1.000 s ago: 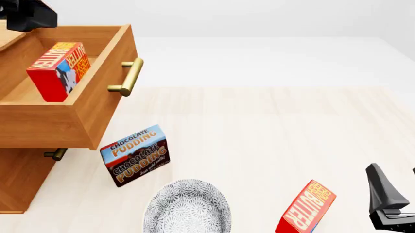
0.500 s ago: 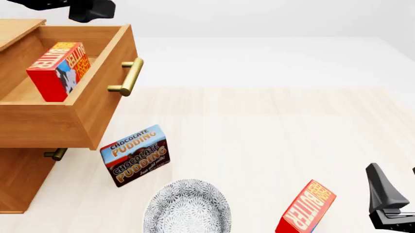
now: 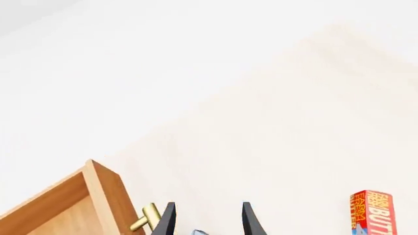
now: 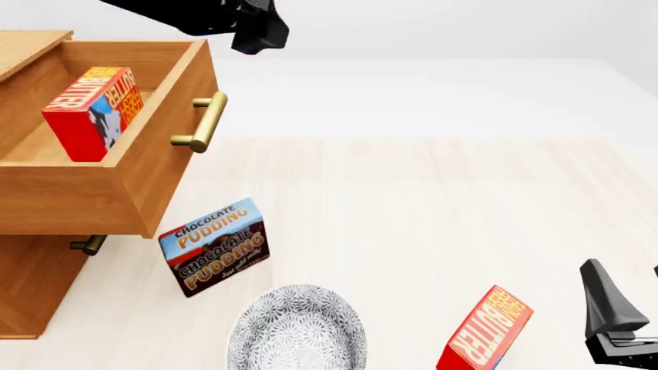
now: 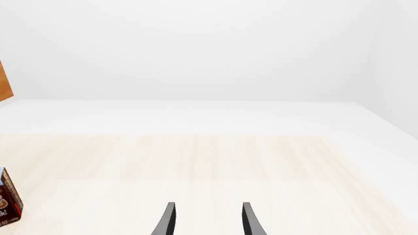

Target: Put the butter at the front in the top drawer of the cabinet and close it.

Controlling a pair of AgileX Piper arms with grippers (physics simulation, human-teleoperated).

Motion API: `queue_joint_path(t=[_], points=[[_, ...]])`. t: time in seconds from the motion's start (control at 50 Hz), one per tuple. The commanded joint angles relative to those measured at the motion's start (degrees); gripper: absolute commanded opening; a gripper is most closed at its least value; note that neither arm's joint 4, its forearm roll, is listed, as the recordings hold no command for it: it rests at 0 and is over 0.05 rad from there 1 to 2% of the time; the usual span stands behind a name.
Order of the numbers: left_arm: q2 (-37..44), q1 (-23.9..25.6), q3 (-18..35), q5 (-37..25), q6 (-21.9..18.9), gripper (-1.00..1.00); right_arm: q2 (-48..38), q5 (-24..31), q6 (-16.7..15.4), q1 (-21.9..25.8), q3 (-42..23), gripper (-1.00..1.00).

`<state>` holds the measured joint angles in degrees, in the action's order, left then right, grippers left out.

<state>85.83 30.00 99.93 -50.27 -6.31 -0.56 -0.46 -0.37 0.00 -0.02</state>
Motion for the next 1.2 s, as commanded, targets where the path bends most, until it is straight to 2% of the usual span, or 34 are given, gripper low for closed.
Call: queue_joint_path(t=[0.02, 0.28, 0.64, 1.2], points=[[5.2, 3.86, 1.09, 2.86, 2.54, 1.0, -0.01, 0.01, 0.0, 0.0, 0.0, 1.0], [10.14, 5.12, 1.24, 5.96, 5.33, 1.0, 0.01, 0.01, 0.0, -0.01, 0.0, 1.0], [14.63, 6.2, -5.39, 14.88, 9.28, 1.0, 0.01, 0.01, -0.01, 0.01, 0.0, 1.0], [15.43, 2.89, -12.1, 21.11, 12.5, 1.0, 0.01, 0.01, 0.0, 0.0, 0.0, 1.0]])
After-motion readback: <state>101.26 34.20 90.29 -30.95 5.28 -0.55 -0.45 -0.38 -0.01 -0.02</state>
